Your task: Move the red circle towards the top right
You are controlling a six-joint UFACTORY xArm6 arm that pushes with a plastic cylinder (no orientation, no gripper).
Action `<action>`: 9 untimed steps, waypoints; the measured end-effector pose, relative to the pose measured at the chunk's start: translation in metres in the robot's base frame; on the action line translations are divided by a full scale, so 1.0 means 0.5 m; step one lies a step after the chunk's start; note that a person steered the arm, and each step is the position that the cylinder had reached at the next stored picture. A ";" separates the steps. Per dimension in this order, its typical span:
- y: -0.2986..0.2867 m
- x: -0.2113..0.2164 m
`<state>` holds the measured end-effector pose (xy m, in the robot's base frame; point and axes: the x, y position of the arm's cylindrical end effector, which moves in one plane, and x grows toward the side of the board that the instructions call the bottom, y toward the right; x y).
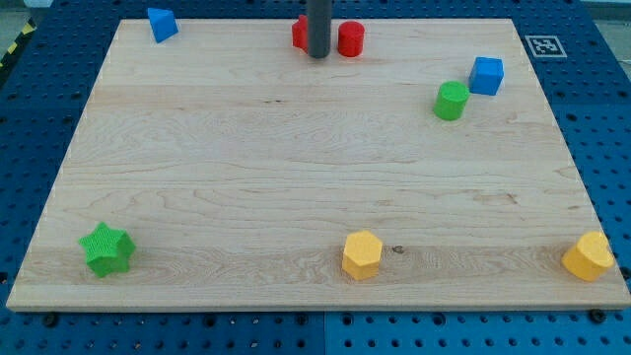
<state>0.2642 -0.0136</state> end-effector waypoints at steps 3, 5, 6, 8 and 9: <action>0.046 -0.055; 0.091 -0.001; 0.115 0.006; 0.180 0.006; 0.197 0.006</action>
<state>0.2671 0.0849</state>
